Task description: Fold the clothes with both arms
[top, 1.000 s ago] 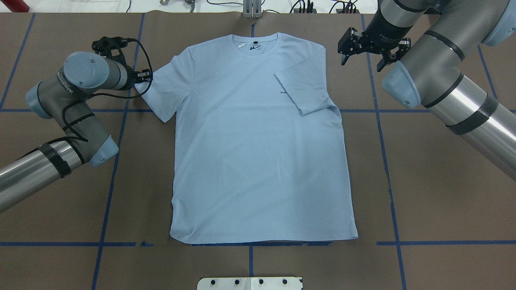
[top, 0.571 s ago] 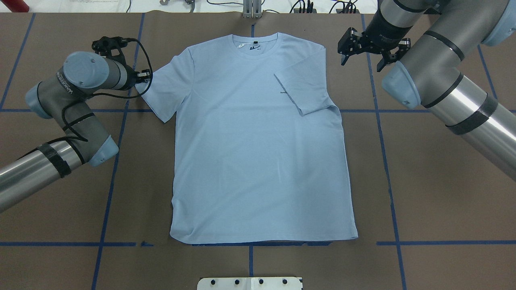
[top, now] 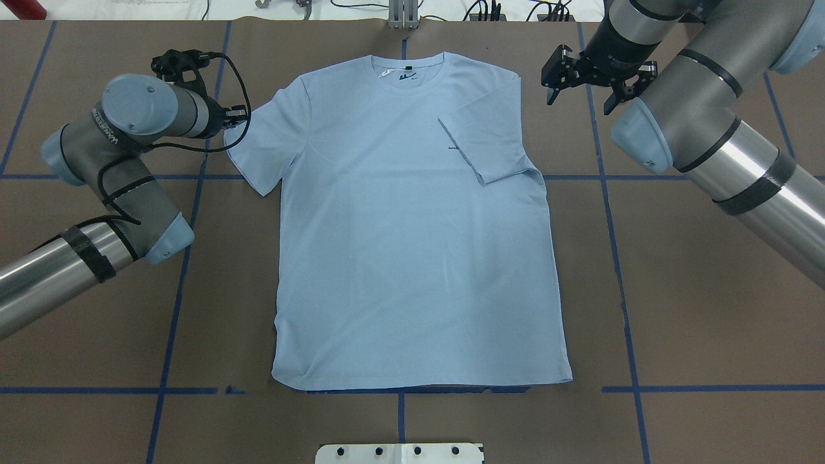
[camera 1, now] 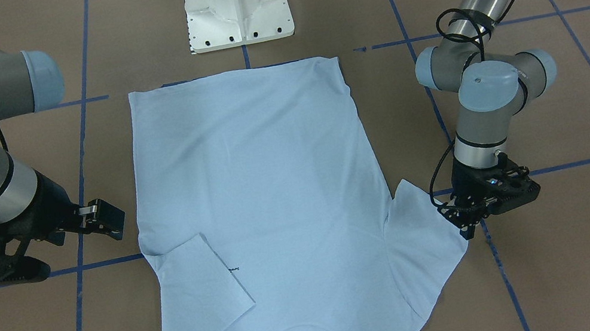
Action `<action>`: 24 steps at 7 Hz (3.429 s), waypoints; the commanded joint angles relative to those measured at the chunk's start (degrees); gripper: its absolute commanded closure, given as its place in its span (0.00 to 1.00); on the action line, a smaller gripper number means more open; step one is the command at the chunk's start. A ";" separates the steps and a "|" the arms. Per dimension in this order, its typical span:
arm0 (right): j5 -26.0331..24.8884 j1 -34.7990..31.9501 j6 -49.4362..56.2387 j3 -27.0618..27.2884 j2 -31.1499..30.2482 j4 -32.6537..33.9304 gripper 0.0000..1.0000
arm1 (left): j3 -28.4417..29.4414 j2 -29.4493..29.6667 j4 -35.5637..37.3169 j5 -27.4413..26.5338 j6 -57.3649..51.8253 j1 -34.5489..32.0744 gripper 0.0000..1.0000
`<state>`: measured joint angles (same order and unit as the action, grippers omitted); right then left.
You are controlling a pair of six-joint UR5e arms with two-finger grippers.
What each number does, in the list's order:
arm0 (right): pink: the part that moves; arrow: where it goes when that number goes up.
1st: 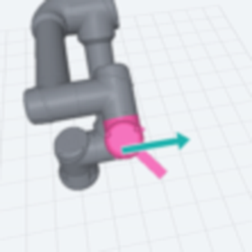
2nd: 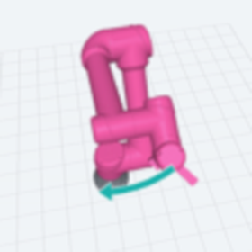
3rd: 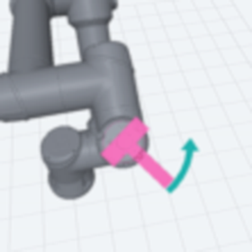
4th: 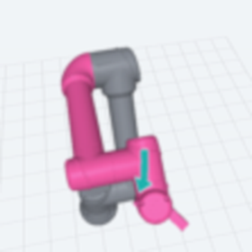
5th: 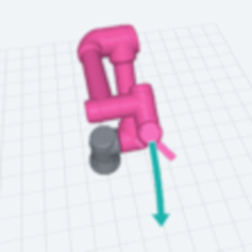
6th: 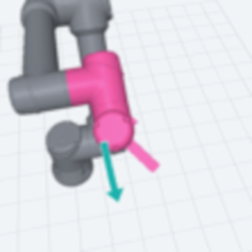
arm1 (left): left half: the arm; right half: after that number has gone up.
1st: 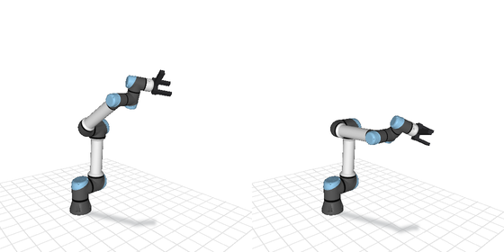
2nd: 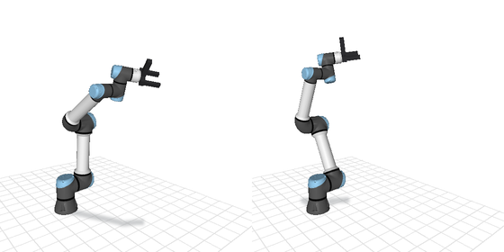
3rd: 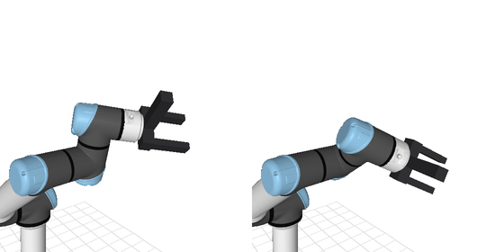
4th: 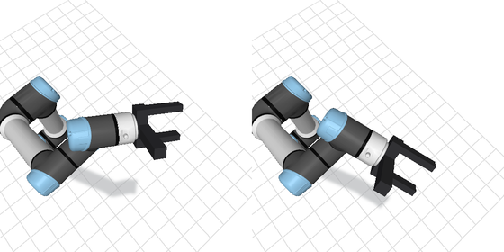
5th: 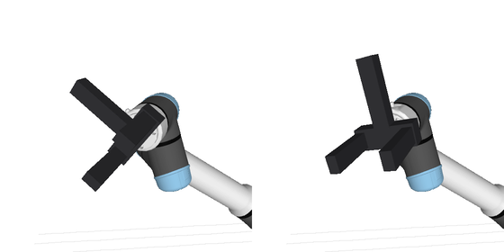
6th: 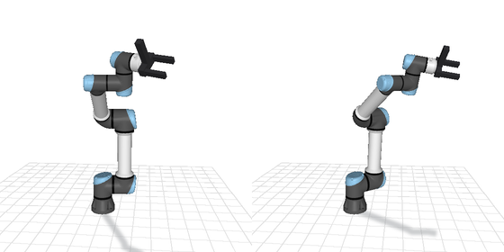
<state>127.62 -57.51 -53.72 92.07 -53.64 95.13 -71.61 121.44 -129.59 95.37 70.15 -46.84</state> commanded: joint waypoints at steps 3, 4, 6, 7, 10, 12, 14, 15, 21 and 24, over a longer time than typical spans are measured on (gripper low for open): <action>-0.18 -0.15 0.02 0.04 -0.23 -0.20 0.00 | -1.08 7.02 8.54 0.08 3.74 1.65 1.00; -0.27 -0.15 -0.07 0.12 -0.23 -0.21 0.00 | 0.83 12.37 11.53 0.08 6.64 3.06 1.00; -0.27 -0.50 -0.15 0.82 -0.41 -0.21 0.00 | 12.91 24.92 12.09 -0.09 10.79 5.52 1.00; -0.35 -0.33 -0.16 0.65 -0.76 -0.21 0.00 | 16.29 26.99 11.13 -0.18 10.80 5.62 1.00; -0.70 0.46 -0.42 0.30 -1.20 -0.29 0.00 | 17.99 26.48 6.03 -2.20 10.45 6.76 0.08; -1.59 0.90 -0.16 0.12 -1.20 -0.38 0.00 | 17.64 26.57 5.93 -2.11 10.27 6.50 0.01; -1.24 0.99 -1.03 1.96 -2.42 -2.65 0.00 | 11.45 23.52 6.63 0.06 9.66 6.41 0.01; -1.58 2.73 -1.90 7.28 -7.22 -3.19 0.00 | 4.09 18.19 8.37 4.87 7.22 6.41 0.01; -15.10 22.92 -21.64 24.44 -31.99 -27.48 0.00 | -35.24 -3.22 22.01 5.09 -1.07 6.94 0.00; -25.57 35.78 -26.68 27.46 -37.14 -27.36 0.00 | -36.50 -3.14 21.93 4.92 -0.89 7.37 0.00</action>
<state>104.21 -25.51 -78.33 119.06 -89.19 68.05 -107.79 118.28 -107.62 100.36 69.23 -39.70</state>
